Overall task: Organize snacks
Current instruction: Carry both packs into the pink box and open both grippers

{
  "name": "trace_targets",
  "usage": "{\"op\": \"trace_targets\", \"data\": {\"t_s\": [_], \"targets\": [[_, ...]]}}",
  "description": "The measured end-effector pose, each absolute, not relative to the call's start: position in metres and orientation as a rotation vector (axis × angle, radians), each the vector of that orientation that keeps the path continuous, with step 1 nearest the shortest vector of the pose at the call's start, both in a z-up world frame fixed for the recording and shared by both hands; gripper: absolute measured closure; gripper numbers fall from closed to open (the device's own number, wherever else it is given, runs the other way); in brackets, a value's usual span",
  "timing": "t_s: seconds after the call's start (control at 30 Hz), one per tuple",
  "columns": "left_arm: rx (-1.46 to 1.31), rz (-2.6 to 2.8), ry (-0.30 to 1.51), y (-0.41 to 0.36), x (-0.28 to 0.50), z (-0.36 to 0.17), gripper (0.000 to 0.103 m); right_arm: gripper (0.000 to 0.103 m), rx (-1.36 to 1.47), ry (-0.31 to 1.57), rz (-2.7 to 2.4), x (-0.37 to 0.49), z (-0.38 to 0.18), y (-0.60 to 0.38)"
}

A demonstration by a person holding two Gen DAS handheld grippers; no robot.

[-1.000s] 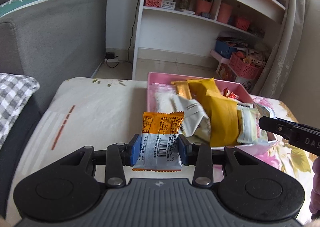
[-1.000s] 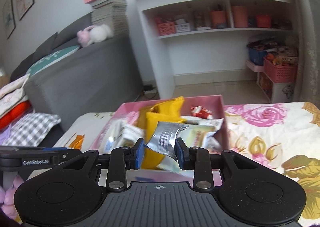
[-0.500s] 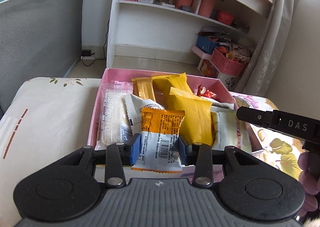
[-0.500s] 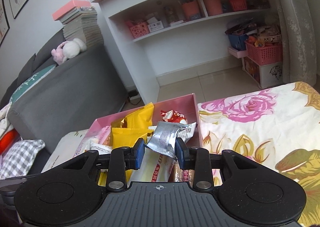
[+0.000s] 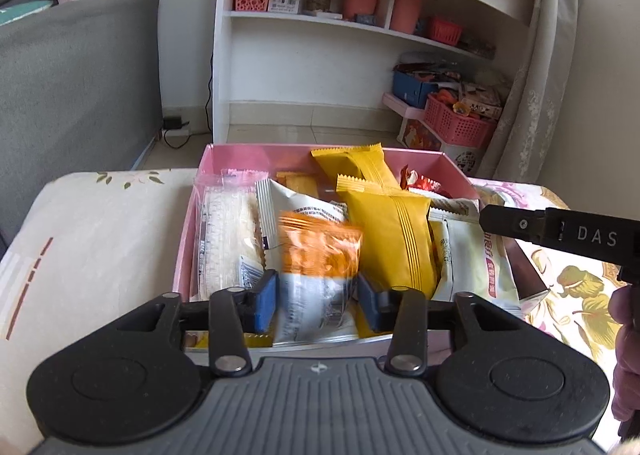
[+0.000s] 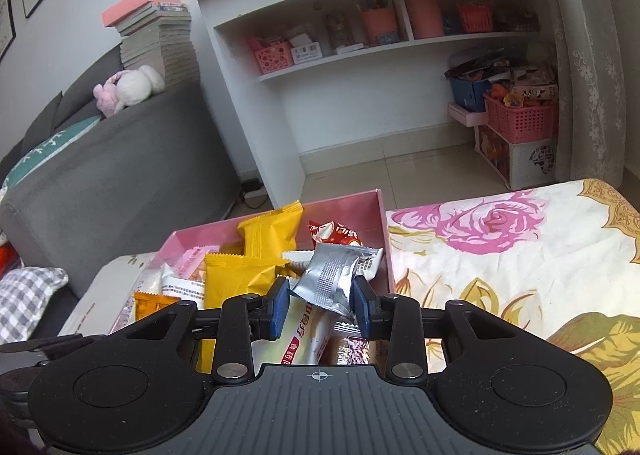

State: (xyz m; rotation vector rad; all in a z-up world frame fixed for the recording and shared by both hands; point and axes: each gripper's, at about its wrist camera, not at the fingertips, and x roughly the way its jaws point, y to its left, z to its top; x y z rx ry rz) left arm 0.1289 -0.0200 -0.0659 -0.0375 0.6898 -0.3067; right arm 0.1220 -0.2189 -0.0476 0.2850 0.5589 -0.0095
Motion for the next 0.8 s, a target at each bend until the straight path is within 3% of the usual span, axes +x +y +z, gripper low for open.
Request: {"op": "trace_targets", "data": {"t_s": [0.03, 0.1, 0.2, 0.57, 0.8], "targets": [[-0.045, -0.311, 0.683, -0.019, 0.128, -0.065, 0.051, 0.067, 0.289, 0.555, -0.003, 0.121, -0.047, -0.220], [-0.052, -0.315, 0.671, -0.018, 0.125, -0.062, 0.045, 0.056, 0.308, 0.559, 0.006, 0.121, -0.046, -0.223], [-0.034, -0.300, 0.661, -0.020, 0.123, -0.059, 0.037, 0.051, 0.321, 0.557, 0.006, 0.119, -0.045, -0.227], [-0.035, -0.273, 0.681, -0.011, 0.117, -0.055, 0.031, 0.040, 0.330, 0.560, 0.020, 0.107, -0.039, -0.235], [0.017, -0.267, 0.720, -0.008, 0.099, -0.052, 0.018, 0.030, 0.264, 0.580, 0.042, 0.089, -0.029, -0.228]]}}
